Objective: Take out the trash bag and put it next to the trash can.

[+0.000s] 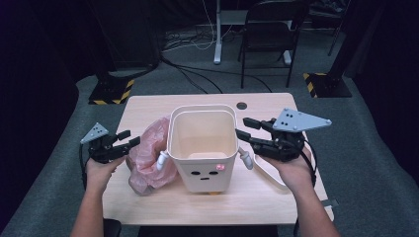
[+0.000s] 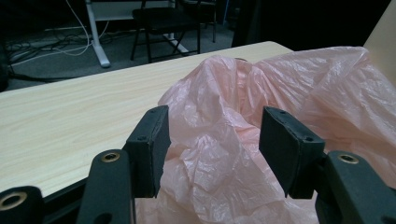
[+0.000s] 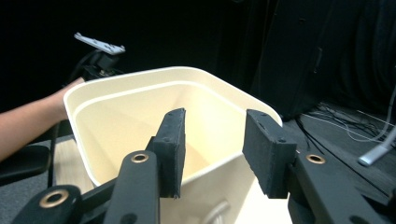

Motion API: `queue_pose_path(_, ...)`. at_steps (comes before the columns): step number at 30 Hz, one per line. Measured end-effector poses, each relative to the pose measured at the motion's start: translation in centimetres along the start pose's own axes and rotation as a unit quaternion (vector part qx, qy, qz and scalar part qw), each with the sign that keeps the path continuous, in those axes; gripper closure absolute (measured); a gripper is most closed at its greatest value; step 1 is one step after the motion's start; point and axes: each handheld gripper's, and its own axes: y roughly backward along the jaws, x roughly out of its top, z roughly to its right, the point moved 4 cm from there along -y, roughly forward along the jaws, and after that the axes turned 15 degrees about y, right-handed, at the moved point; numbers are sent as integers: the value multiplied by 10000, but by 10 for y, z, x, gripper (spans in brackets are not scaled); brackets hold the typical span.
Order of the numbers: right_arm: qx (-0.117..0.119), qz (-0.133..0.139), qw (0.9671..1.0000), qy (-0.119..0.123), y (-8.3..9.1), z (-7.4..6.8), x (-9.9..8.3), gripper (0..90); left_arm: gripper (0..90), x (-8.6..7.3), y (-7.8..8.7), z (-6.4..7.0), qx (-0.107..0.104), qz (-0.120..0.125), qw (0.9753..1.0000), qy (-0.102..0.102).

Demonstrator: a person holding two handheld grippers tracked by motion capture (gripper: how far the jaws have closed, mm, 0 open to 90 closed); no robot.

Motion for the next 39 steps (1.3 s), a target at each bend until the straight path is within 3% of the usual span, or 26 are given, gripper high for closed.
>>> queue_pose_path(5, -208, -94, 9997, 15, 10, 2, -9, 560, 428, 2, 4, 6, -141, 17, 9999, 46)
queue_pose_path(12, -402, -13, 9992, -50, 20, 6, -27, 546, 424, 9, 12, 21, -216, 68, 9996, -174)
queue_pose_path(21, -588, -226, 9980, -68, 24, 4, -63, 532, 423, 8, 11, 28, -67, 101, 9992, -374)
queue_pose_path(28, -752, -312, 9962, -297, 24, 5, -90, 529, 423, 7, 10, 29, -64, 69, 9992, -384)
queue_pose_path(39, -793, -529, 9936, -606, 23, 6, -135, 546, 423, 8, 12, 27, 11, 110, 9993, -351)
